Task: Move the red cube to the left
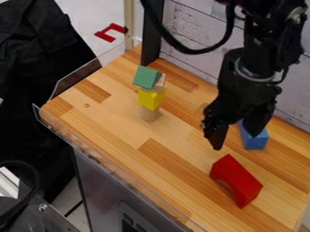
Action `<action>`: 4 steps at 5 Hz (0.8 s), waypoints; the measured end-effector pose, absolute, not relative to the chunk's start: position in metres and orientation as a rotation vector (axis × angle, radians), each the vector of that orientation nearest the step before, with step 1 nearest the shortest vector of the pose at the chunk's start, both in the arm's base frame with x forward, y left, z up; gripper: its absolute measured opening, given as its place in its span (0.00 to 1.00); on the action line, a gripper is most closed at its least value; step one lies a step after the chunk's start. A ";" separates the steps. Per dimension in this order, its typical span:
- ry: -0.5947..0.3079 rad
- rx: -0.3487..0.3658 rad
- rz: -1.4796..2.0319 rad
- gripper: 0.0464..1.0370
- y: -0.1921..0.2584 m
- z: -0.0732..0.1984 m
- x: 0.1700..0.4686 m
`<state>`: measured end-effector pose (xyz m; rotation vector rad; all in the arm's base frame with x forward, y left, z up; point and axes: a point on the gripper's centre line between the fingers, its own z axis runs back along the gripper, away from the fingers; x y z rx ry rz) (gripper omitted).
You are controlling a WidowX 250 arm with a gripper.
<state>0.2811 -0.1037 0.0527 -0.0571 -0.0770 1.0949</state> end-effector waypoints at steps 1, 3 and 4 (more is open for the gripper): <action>-0.040 -0.069 1.116 0.96 -0.109 0.040 0.281; 0.005 -0.047 1.130 0.96 -0.112 0.023 0.279; 0.021 -0.039 1.130 0.96 -0.113 0.016 0.278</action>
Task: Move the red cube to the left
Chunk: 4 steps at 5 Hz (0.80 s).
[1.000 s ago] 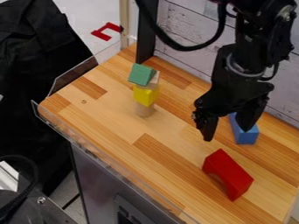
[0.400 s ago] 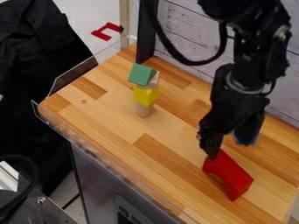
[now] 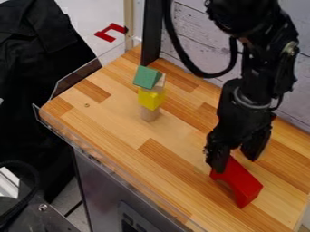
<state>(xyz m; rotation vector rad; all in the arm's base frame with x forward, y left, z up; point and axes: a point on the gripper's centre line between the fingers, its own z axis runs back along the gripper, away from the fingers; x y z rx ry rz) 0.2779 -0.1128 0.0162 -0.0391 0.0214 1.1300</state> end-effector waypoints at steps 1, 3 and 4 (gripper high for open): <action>0.033 -0.039 1.136 0.93 -0.112 0.012 0.278; 0.045 -0.036 1.134 0.52 -0.113 0.012 0.276; 0.045 -0.036 1.145 0.52 -0.109 0.012 0.276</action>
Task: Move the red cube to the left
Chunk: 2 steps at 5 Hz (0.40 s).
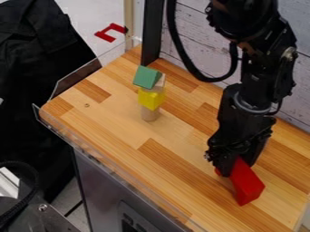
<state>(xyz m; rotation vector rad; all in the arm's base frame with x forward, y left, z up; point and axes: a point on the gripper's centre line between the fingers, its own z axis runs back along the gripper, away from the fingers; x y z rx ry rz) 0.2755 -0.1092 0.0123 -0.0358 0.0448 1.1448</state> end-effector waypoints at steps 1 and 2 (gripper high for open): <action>0.015 -0.058 1.194 0.52 -0.095 0.025 0.275; -0.041 -0.083 1.283 0.52 -0.069 0.042 0.274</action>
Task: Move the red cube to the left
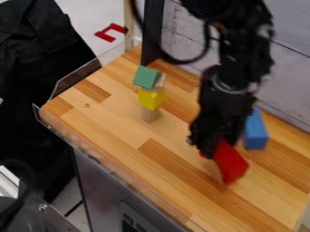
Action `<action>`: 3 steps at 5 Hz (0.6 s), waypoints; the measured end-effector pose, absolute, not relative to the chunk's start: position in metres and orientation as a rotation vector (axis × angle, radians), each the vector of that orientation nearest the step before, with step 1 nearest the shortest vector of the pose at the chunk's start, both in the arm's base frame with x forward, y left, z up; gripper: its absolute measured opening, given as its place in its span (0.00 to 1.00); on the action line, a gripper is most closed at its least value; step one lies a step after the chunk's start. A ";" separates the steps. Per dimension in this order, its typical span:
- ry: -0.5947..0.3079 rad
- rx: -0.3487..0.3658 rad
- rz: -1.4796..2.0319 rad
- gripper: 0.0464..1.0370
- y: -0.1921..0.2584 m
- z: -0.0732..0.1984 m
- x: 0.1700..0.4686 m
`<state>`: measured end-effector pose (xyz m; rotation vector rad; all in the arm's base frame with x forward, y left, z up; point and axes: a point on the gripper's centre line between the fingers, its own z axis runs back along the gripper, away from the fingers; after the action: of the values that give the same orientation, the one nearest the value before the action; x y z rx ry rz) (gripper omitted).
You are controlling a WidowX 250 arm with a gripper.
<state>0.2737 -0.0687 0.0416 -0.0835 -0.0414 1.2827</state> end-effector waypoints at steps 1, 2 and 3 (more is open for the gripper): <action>-0.035 -0.047 1.356 0.52 -0.041 0.046 0.266; -0.010 -0.028 1.409 0.52 -0.024 0.040 0.253; -0.001 -0.018 1.421 0.52 -0.019 0.036 0.243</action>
<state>0.2432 -0.0194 0.0365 -0.0183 -0.0008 1.4214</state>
